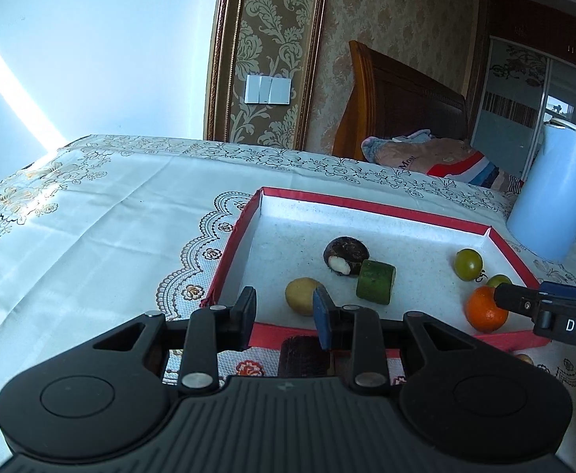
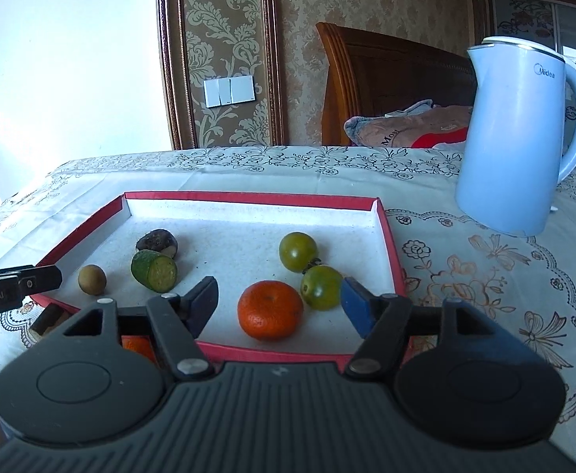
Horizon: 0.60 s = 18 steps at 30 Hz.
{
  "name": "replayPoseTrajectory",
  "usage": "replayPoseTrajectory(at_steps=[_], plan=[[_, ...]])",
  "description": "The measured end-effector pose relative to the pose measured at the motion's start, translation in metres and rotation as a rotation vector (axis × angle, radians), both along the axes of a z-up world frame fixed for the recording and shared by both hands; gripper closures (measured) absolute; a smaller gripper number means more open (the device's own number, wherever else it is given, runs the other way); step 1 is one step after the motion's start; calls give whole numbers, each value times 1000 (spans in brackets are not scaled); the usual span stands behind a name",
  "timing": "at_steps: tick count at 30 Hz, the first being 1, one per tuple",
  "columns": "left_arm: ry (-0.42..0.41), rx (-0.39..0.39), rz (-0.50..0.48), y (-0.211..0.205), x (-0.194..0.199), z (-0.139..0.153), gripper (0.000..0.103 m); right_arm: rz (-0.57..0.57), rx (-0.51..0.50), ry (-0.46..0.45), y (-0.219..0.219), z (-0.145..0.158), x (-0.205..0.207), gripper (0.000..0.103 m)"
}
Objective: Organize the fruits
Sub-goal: 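Open left tool to release the potato into the tray, then withdraw both tools from the tray toward the remaining produce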
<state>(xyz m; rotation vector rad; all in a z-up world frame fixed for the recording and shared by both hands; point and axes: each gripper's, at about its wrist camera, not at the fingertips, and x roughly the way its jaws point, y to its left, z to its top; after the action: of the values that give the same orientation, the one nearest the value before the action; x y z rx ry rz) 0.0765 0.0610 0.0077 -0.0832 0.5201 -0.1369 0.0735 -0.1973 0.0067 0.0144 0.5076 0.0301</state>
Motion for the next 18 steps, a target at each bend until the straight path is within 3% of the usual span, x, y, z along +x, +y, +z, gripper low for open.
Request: replayPoseTrajectory(at_steps=[11,18], plan=[[-16,-19,-14,11,-24,-1,73,-15,46,18,-17,-3,-39,36],[-14,19,-32,7,-32,-6,73,-24,62,54,-29,-15,-68,36]])
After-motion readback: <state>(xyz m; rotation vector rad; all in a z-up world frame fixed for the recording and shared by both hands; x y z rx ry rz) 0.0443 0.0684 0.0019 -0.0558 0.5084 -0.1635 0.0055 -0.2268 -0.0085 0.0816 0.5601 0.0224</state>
